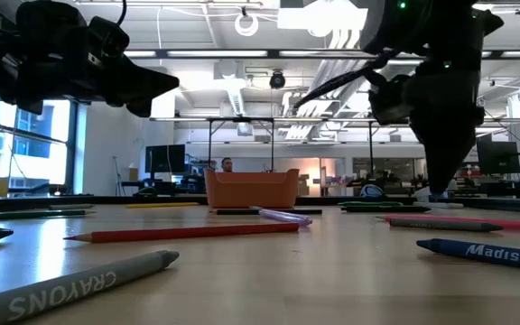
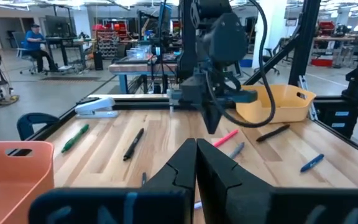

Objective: Sort crayons/erasers/pens/pencils in bins
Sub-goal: Put the pink pencil into the yellow bin

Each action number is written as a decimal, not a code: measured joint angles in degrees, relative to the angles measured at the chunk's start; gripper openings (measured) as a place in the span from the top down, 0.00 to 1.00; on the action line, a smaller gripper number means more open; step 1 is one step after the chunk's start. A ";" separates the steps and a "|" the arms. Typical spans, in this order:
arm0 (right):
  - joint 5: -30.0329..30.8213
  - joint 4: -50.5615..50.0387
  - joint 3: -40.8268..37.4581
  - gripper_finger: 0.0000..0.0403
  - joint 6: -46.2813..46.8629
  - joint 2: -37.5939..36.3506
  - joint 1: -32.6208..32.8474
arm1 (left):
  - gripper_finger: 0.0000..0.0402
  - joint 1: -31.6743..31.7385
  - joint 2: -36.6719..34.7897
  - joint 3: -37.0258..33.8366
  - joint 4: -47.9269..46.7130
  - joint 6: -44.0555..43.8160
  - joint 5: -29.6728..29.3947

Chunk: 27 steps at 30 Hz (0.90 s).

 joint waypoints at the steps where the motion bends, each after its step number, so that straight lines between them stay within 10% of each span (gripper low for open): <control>1: 0.02 0.14 0.00 0.93 0.87 0.30 0.01 | 1.00 0.00 0.00 0.00 0.00 0.02 -0.02; 13: 0.60 4.66 0.30 0.67 0.93 8.18 -0.23 | 1.00 -0.02 0.02 0.00 -0.02 -0.78 0.12; 27: 2.73 3.44 0.15 0.98 1.72 9.48 -0.22 | 1.00 -0.04 0.02 0.02 -0.24 -0.34 0.20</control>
